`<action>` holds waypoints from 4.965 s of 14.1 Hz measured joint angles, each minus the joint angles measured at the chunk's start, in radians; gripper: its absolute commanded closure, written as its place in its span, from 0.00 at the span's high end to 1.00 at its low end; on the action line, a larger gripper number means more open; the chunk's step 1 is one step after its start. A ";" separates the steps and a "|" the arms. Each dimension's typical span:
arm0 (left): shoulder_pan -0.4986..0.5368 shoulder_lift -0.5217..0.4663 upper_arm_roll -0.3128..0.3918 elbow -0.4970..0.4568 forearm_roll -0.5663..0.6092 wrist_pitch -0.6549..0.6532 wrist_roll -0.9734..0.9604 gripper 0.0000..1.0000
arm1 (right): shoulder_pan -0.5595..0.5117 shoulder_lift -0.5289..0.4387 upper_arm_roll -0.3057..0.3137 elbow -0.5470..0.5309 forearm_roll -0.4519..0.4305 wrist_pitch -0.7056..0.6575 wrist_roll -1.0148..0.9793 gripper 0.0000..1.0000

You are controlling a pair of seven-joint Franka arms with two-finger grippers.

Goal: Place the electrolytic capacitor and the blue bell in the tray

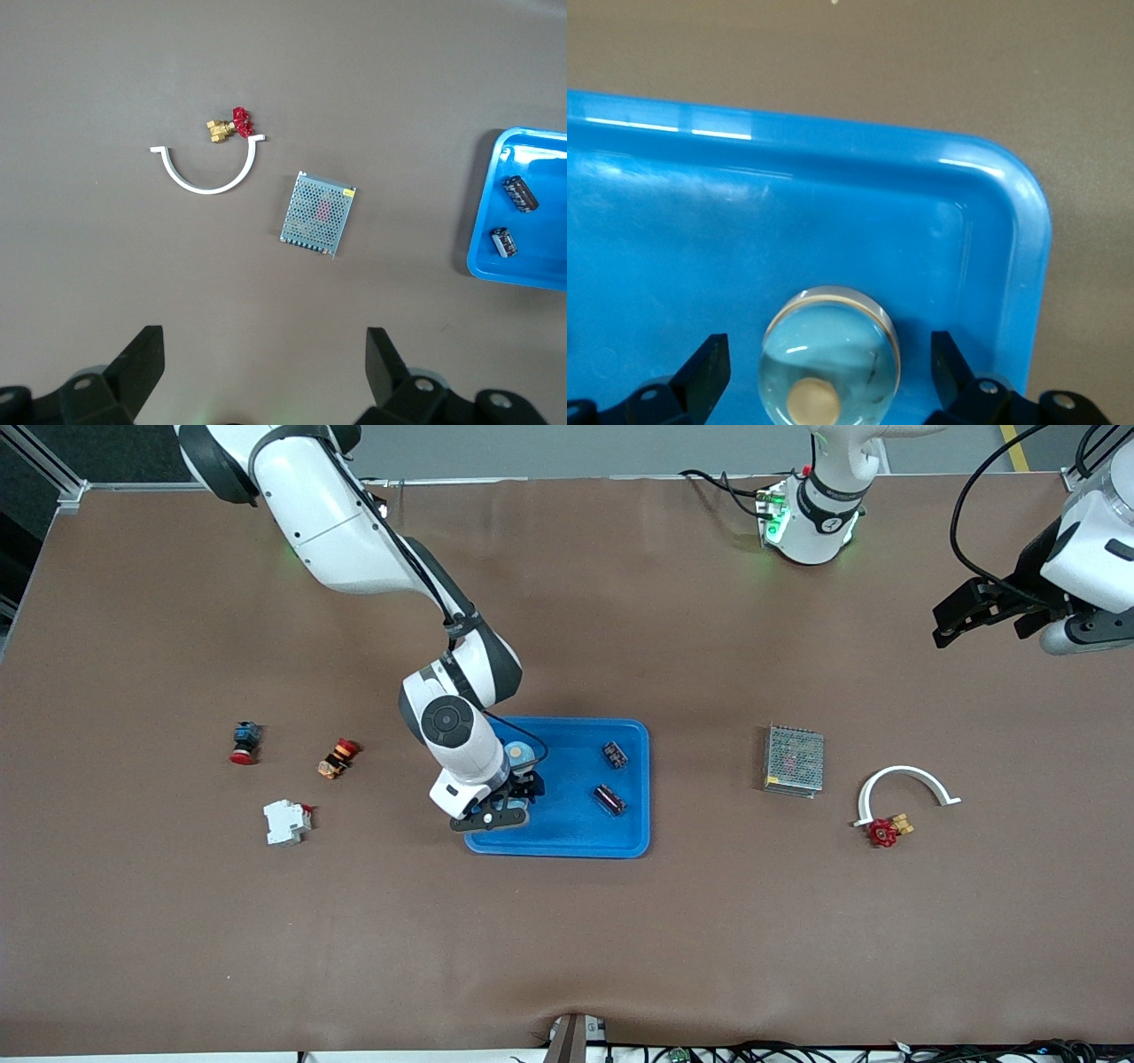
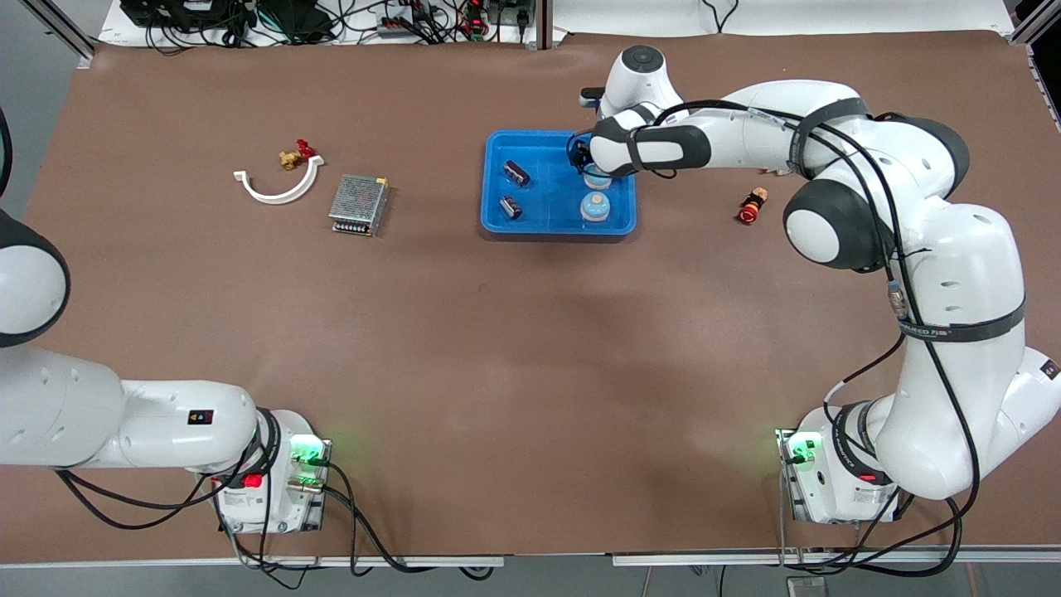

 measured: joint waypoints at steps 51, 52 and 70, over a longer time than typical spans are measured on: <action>0.002 0.000 -0.001 -0.001 0.000 -0.001 0.000 1.00 | -0.618 -0.805 -0.020 -0.087 -0.048 -0.903 -0.470 1.00; 0.003 0.000 -0.001 -0.001 0.000 -0.001 0.001 1.00 | -0.618 -0.797 -0.018 -0.081 -0.052 -0.894 -0.470 1.00; 0.005 -0.002 0.005 0.003 0.000 -0.012 0.001 1.00 | -0.620 -0.809 -0.009 -0.108 -0.066 -0.843 -0.470 1.00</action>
